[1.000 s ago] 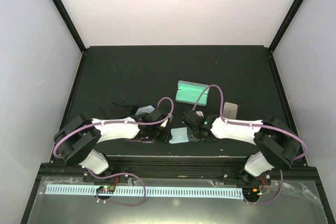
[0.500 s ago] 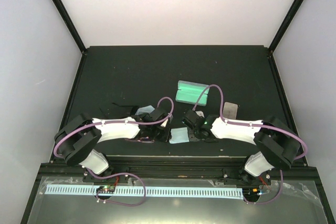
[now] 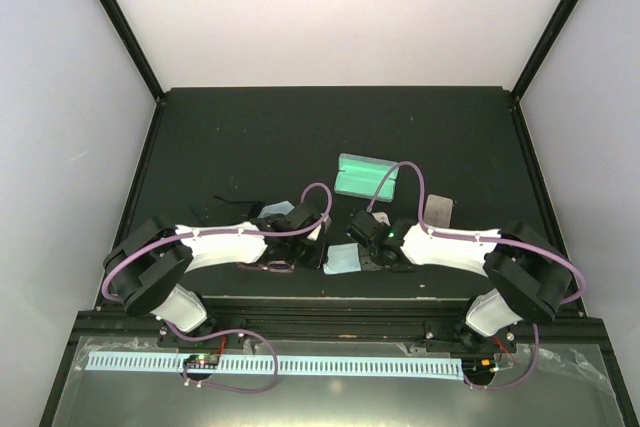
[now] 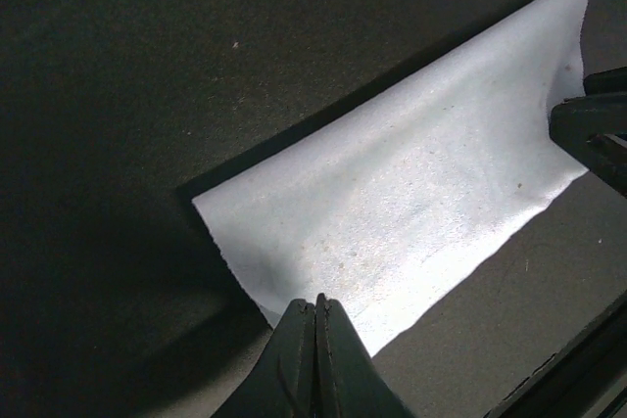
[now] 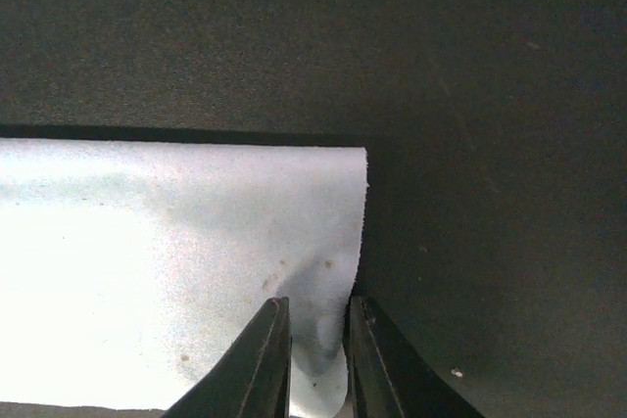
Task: Organize the sunglasses
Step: Adjust the glasses cleaning cloth at the center of the board.
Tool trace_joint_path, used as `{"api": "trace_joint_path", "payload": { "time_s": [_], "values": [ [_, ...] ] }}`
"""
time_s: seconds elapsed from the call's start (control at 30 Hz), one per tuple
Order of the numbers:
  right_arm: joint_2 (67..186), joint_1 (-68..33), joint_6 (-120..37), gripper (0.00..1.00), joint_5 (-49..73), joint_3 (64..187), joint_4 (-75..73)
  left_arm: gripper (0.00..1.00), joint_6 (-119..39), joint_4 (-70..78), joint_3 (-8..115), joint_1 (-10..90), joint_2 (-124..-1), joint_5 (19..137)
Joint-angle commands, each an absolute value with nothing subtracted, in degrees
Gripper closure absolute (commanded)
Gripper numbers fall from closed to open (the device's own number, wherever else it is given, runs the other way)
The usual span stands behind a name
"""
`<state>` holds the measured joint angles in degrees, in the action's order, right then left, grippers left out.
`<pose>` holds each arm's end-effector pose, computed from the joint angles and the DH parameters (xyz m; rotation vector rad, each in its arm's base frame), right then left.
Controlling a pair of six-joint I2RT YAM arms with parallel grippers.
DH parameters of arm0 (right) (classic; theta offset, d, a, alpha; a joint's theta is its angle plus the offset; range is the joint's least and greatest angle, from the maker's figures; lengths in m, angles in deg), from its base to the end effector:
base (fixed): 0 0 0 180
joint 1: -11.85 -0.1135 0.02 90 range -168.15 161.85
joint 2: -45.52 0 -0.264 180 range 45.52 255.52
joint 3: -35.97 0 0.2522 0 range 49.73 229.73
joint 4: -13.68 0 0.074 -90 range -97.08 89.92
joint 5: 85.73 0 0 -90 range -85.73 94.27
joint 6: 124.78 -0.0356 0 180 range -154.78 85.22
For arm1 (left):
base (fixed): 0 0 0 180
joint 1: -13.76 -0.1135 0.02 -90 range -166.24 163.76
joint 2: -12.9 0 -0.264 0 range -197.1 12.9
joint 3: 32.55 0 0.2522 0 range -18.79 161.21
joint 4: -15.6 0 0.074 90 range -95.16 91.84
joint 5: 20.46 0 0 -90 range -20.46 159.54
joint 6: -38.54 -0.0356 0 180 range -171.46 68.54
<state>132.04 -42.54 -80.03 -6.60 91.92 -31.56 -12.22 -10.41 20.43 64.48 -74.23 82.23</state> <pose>0.1498 0.1976 0.1431 -0.1925 2.8300 0.0956 0.1646 -0.2136 0.1413 0.3664 2.8072 -0.7556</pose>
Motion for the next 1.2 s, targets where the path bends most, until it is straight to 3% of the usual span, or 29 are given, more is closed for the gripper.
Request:
{"api": "trace_joint_path", "payload": {
  "time_s": [0.0, 0.2, 0.5, 0.67, 0.73, 0.8, 1.17],
  "values": [
    [131.38, -43.32, -80.61, 0.79, -9.54, 93.25, -33.11, 0.98, -12.26, -9.5, 22.33, 64.74, -74.43, 82.98],
    [131.47, -43.45, -80.49, 0.81, -10.31, 93.66, -33.42, 0.98, -12.26, -9.4, 22.33, 64.74, -74.36, 83.07],
    [130.88, -43.45, -80.37, 0.97, -9.53, 93.47, -32.6, 0.99, -12.26, -9.23, 22.17, 64.74, -74.26, 83.24],
    [130.56, -43.5, -80.28, 0.97, -9.92, 93.69, -32.76, 0.99, -12.22, -9.23, 22.05, 64.74, -74.16, 83.24],
    [130.83, -43.51, -80.15, 0.86, -10.21, 93.91, -33.15, 0.98, -12.22, -9.19, 22.06, 64.74, -74.2, 83.25],
    [131.1, -43.47, -80.12, 0.83, -10.45, 93.98, -33.23, 0.98, -12.24, -9.23, 22.11, 64.74, -74.2, 83.25],
    [131.77, -43.52, -80.0, 0.88, -10.45, 94.29, -32.94, 0.99, -12.26, -9.19, 22.03, 64.74, -74.29, 83.21]
  ]
}}
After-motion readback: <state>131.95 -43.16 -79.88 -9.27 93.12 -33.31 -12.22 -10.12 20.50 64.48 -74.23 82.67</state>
